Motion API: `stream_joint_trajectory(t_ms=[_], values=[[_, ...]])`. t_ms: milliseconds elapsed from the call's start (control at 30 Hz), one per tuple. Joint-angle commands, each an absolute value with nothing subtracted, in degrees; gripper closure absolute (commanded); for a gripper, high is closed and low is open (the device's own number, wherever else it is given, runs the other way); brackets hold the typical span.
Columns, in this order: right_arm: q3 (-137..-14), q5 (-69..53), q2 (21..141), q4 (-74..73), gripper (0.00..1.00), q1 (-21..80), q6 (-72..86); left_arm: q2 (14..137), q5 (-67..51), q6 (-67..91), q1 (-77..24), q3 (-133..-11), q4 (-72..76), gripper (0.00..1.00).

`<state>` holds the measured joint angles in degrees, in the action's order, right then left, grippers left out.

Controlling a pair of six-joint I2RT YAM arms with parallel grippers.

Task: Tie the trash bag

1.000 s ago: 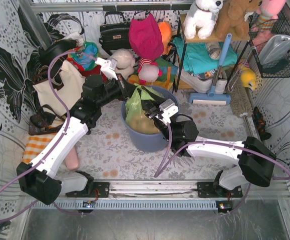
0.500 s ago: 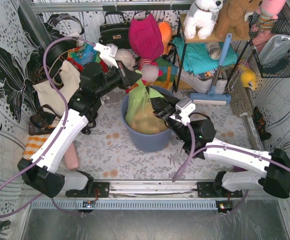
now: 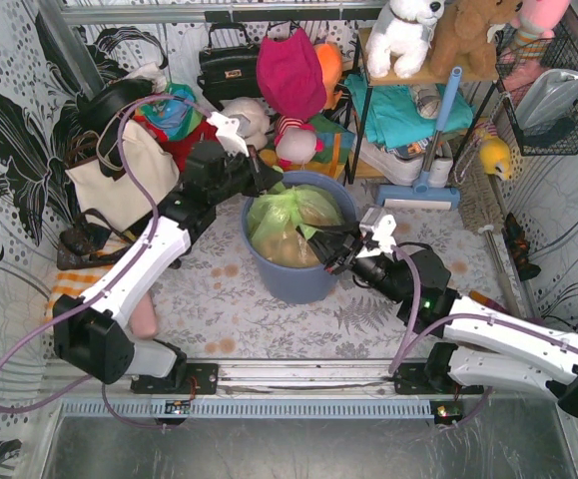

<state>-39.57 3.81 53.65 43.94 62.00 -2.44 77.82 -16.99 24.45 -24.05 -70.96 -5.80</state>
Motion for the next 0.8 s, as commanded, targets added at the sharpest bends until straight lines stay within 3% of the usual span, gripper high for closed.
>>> stream_joint_trajectory(t_ms=[0,233,433,767], values=[[-40.8,-3.0,50.1,33.3,1.00,62.1,5.6,78.8,-14.4,21.5,-23.9,-72.3,-1.6,1.00],[-56.7,-6.1,52.8,8.1,1.00,62.1,12.0,82.5,-14.2,17.9,-23.9,-83.5,-4.3,1.00],[-63.4,-13.3,53.6,1.0,1.00,62.1,14.2,84.3,-14.5,16.3,-23.9,-87.3,-3.8,1.00],[-51.5,-16.8,52.6,0.1,1.00,62.1,27.1,86.5,-17.6,16.4,-23.9,-81.1,2.2,1.00]])
